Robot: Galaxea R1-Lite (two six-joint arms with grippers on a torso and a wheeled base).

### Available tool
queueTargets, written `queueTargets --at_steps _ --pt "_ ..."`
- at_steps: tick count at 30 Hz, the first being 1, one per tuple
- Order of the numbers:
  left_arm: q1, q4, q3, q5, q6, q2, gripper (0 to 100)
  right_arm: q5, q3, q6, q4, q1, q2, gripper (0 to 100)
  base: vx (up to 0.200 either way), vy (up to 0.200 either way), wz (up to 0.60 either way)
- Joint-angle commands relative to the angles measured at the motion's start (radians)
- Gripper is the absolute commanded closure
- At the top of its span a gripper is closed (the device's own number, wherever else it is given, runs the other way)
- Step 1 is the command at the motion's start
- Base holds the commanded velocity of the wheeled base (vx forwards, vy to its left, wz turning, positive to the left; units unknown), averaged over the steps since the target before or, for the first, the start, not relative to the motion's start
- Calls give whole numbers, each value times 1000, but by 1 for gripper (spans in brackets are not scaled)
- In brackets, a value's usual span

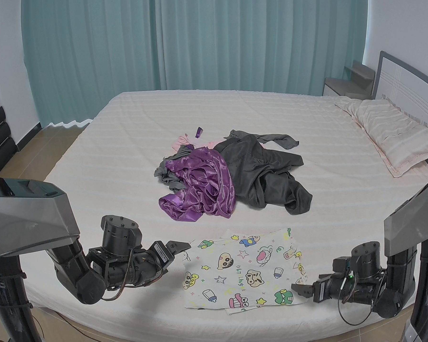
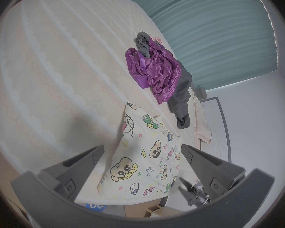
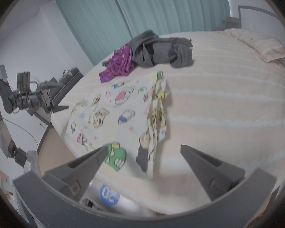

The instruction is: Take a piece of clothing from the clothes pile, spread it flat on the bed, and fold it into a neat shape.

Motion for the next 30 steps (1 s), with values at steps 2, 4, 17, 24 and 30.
queueTargets --at_steps 2,4,17,24,30 --pt "0 0 -3 0 -2 2 0 1 -186 54 4 -71 -37 0 0 0 0" --pt "0 0 -3 0 -2 0 0 -2 -285 71 27 -82 0 0 0 0 0" --pt "0 0 0 -2 -2 2 0 -4 -733 85 429 -45 147 0 0 0 0" --pt "0 0 0 -2 -2 2 0 -5 -836 91 539 -43 151 0 0 0 0" --pt "0 0 0 -2 -2 2 0 -5 -838 98 547 -36 150 0 0 0 0"
